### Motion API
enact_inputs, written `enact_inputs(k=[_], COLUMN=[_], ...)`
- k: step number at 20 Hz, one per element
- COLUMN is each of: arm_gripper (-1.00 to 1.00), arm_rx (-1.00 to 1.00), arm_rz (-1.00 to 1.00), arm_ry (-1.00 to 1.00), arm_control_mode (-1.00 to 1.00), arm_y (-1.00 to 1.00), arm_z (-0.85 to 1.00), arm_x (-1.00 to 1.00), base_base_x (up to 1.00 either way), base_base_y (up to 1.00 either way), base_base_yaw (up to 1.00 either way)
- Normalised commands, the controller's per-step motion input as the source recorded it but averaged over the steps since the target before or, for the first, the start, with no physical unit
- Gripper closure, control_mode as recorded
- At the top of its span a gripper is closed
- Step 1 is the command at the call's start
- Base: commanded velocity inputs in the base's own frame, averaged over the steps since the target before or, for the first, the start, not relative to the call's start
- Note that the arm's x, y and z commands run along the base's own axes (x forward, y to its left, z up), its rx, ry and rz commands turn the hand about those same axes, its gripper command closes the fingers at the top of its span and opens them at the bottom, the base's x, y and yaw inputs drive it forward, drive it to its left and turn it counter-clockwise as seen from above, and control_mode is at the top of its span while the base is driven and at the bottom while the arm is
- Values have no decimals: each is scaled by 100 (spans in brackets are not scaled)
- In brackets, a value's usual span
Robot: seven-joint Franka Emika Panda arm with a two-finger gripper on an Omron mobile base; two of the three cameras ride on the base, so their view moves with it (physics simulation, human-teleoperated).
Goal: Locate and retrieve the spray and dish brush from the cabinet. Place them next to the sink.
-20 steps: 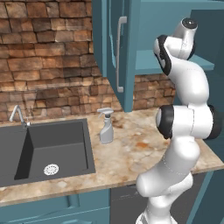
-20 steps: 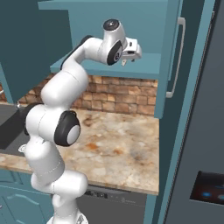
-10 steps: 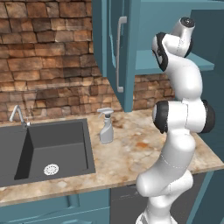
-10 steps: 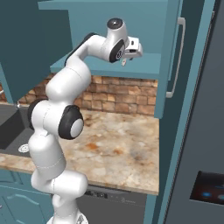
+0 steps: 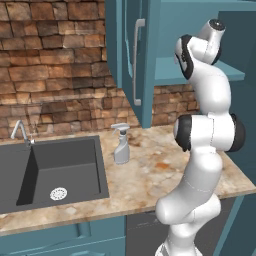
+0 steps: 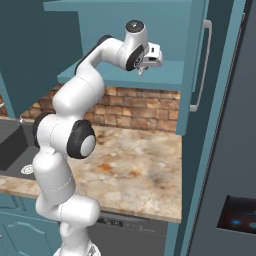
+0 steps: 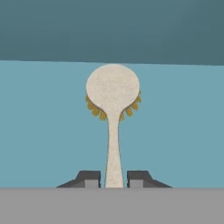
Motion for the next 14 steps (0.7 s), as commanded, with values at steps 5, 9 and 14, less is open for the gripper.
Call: enact_inputs(k=[5, 9, 14], arm_gripper=[100, 100, 100], arm_rx=[-6, -9, -1], arm_rz=[-5, -7, -4], arm_ry=[0, 0, -9], arm_control_mode=[-100, -100, -100], arm_y=[4, 9, 1], arm_z=[4, 5, 0], arm_x=[-13, -34, -72], base_base_x=[0, 0, 0], base_base_y=[0, 0, 0], base_base_yaw=[0, 0, 0])
